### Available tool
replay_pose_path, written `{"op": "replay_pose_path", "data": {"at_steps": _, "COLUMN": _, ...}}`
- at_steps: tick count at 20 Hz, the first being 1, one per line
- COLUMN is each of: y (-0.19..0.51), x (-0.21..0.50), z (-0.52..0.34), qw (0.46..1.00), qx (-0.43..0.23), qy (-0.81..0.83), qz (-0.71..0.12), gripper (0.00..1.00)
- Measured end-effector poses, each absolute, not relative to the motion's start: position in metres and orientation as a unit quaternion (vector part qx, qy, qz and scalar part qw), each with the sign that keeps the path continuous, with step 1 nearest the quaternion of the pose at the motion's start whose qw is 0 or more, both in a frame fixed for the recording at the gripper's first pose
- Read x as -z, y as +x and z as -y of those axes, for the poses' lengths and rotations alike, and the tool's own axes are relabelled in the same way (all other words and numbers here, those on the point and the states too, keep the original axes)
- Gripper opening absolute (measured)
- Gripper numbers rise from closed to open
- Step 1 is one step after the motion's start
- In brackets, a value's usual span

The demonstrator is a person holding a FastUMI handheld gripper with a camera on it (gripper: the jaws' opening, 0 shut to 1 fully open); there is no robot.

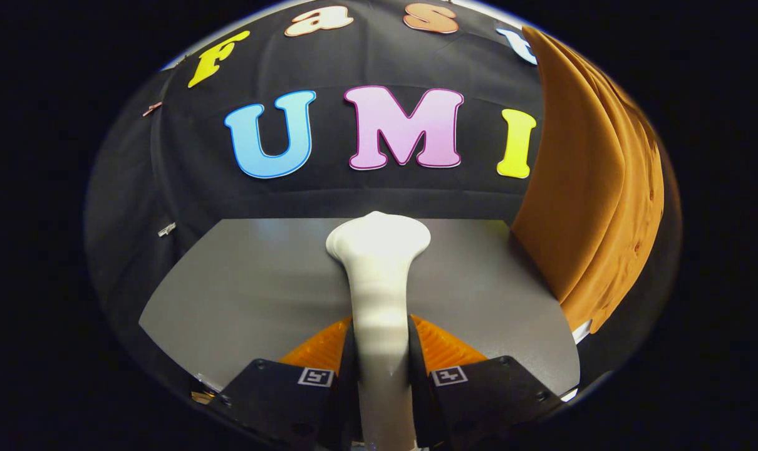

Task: Iron the clothes twice with a garment steamer, once on the left side and once on the right side.

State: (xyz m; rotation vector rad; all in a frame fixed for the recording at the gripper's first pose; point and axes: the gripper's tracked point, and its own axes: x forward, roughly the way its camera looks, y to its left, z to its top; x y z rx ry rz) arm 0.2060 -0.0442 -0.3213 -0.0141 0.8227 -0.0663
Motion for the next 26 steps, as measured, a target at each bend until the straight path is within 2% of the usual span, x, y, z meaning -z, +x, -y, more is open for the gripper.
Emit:
{"op": "replay_pose_path", "data": {"at_steps": 2, "y": 0.206, "x": 0.319, "z": 0.043, "qw": 0.920, "qx": 0.023, "qy": -0.011, "qz": -0.391, "gripper": 0.41}}
{"op": "replay_pose_path", "data": {"at_steps": 4, "y": 0.207, "x": 0.315, "z": 0.037, "qw": 0.924, "qx": 0.006, "qy": -0.018, "qz": -0.382, "gripper": 0.33}}
{"op": "replay_pose_path", "data": {"at_steps": 9, "y": 0.206, "x": 0.302, "z": 0.029, "qw": 0.932, "qx": -0.023, "qy": -0.021, "qz": -0.361, "gripper": 0.33}}
{"op": "replay_pose_path", "data": {"at_steps": 15, "y": 0.192, "x": 0.249, "z": 0.024, "qw": 0.952, "qx": -0.027, "qy": -0.011, "qz": -0.304, "gripper": 0.33}}
{"op": "replay_pose_path", "data": {"at_steps": 26, "y": 0.116, "x": 0.148, "z": -0.021, "qw": 0.979, "qx": -0.027, "qy": -0.007, "qz": -0.201, "gripper": 0.33}}
